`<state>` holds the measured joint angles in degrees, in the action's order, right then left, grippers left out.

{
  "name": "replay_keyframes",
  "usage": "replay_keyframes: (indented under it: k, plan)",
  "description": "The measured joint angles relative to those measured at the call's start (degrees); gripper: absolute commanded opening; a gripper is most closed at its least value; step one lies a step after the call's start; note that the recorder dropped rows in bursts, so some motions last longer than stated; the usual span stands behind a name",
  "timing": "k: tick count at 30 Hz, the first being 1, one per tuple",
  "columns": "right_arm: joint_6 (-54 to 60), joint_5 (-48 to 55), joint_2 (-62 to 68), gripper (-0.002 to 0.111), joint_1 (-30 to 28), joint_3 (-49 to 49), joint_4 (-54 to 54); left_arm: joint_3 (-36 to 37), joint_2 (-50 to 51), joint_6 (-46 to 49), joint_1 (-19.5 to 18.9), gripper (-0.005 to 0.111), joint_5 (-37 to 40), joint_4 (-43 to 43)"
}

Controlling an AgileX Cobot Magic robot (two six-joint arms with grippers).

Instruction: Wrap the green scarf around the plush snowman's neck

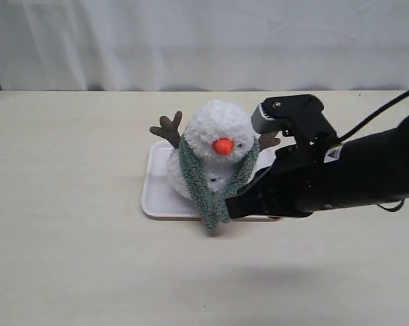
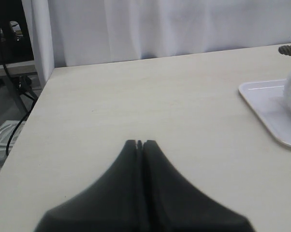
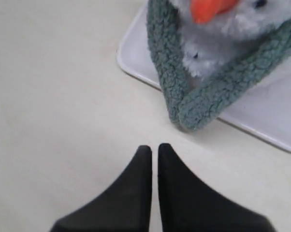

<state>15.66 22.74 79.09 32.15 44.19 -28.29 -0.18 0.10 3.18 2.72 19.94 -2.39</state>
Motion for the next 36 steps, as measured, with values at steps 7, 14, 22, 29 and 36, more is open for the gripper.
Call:
replay_keyframes:
  k: [7,14,22,29,36]
  plan:
    - [3.2,-4.9,-13.8,0.004,0.0,-5.2,0.1,0.0,0.0,0.0,0.0,0.000,0.0,0.0]
    - [4.3,-5.7,-31.1,0.004,0.0,-8.8,0.1,0.0,0.0,0.0,0.0,0.000,0.0,0.0]
    - [4.3,1.2,-44.3,0.004,0.0,-8.9,0.1,0.0,0.0,0.0,0.0,0.000,0.0,0.0]
    - [4.3,2.7,-51.1,0.004,0.0,-9.0,0.1,0.0,0.0,0.0,0.0,0.000,0.0,0.0]
    - [4.3,2.7,-55.3,0.004,0.0,-9.0,0.1,0.0,0.0,0.0,0.0,0.000,0.0,0.0]
